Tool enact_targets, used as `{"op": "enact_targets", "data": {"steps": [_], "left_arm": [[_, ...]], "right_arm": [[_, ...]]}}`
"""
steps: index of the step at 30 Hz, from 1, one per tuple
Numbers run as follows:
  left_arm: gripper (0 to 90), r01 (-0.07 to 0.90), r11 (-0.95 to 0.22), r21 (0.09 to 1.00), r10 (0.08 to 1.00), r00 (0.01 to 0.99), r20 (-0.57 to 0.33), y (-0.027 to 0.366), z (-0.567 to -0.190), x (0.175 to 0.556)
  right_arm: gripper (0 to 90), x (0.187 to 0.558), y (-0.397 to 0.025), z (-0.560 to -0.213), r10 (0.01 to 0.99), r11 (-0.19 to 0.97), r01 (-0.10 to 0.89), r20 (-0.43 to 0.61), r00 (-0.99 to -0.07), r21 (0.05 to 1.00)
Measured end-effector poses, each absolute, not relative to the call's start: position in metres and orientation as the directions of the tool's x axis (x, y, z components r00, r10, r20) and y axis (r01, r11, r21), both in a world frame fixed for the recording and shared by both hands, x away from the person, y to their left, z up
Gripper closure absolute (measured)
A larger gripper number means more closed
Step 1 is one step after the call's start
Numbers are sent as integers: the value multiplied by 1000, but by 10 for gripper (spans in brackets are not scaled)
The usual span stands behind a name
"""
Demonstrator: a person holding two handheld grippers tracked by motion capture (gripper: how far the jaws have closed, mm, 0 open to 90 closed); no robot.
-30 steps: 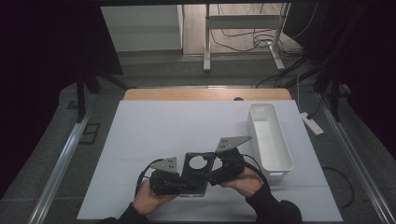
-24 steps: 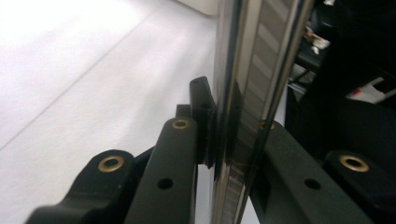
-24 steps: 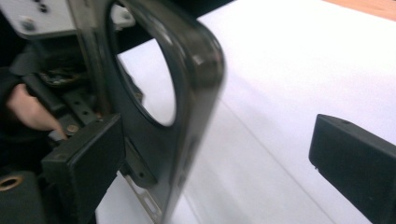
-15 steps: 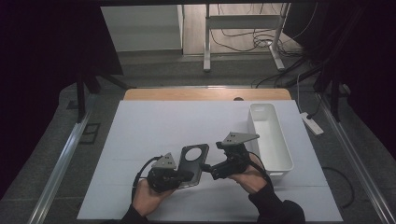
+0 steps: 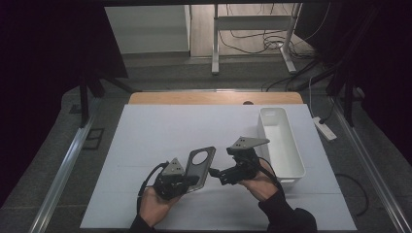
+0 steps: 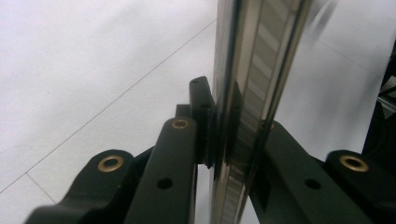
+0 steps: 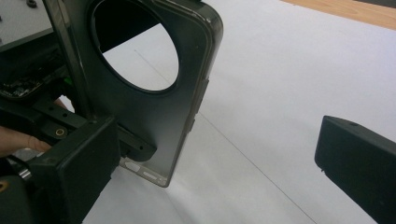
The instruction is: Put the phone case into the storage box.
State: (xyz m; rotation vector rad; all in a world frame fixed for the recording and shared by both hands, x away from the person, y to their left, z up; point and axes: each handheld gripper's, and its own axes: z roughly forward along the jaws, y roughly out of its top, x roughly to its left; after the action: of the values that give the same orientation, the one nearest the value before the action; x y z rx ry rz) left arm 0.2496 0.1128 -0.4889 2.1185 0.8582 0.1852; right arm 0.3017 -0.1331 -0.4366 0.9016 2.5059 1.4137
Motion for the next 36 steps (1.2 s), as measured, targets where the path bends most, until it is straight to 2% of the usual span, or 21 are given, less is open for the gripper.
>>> {"op": "enact_targets", "data": {"steps": [9,14,20,23,27,31,36], "left_arm": [[856,519,-425,742,623,762,-176,111,-489,249],[856,518,-433,737,608,772,-186,110,-490,249],[856,516,-432,740,598,778,-192,109,-490,249],[856,511,-434,742,589,784,-195,109,-490,248],[856,512,-431,743,591,782,-196,108,-490,248],[856,519,-427,740,604,773,-193,107,-490,248],[857,526,-423,738,616,764,-192,106,-491,248]], "right_arm": [[1,300,-131,-431,581,363,458,188,-792,811],[122,299,-135,-427,579,332,447,194,-792,831],[378,300,-142,-424,562,302,455,229,-795,838],[432,301,-143,-424,548,292,457,245,-800,840],[568,302,-146,-424,530,265,464,274,-803,846],[654,301,-145,-425,532,245,467,285,-797,850],[715,300,-143,-426,551,232,467,281,-786,853]]}}
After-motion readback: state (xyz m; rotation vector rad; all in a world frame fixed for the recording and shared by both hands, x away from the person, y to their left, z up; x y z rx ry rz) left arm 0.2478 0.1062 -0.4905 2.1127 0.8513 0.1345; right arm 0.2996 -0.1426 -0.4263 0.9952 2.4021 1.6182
